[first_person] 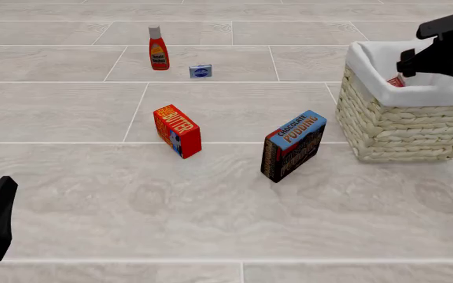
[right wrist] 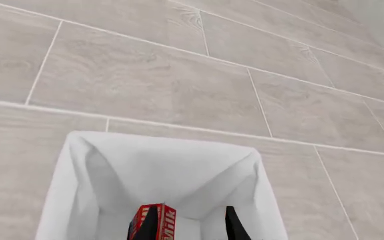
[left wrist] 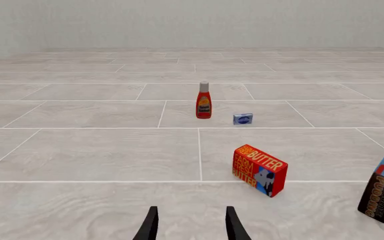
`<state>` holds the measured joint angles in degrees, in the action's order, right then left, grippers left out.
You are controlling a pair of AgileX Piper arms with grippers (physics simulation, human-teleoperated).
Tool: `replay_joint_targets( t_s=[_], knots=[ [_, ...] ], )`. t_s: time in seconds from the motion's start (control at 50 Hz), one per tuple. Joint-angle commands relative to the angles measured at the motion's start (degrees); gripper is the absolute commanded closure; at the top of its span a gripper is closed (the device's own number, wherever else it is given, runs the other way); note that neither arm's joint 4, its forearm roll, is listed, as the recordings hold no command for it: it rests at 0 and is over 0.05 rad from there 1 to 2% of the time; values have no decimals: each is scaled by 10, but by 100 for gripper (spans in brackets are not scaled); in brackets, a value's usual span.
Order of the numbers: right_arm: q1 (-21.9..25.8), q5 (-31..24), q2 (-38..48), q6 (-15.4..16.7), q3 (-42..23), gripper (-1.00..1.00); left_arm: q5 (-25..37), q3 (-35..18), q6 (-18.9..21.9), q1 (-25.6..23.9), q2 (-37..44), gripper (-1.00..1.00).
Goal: Pick the milk and place it in the basket.
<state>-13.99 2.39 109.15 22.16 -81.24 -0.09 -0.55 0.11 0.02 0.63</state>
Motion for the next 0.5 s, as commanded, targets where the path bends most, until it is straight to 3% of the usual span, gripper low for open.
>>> replay_joint_targets(
  t_s=[0.02,0.5],
  knots=[
    [2,3,-25,-4,14,-100,0,0,-1,0,1,-100],
    [6,17,-67,-8,40,-100,0,0,-1,0,1,-100]
  ],
)
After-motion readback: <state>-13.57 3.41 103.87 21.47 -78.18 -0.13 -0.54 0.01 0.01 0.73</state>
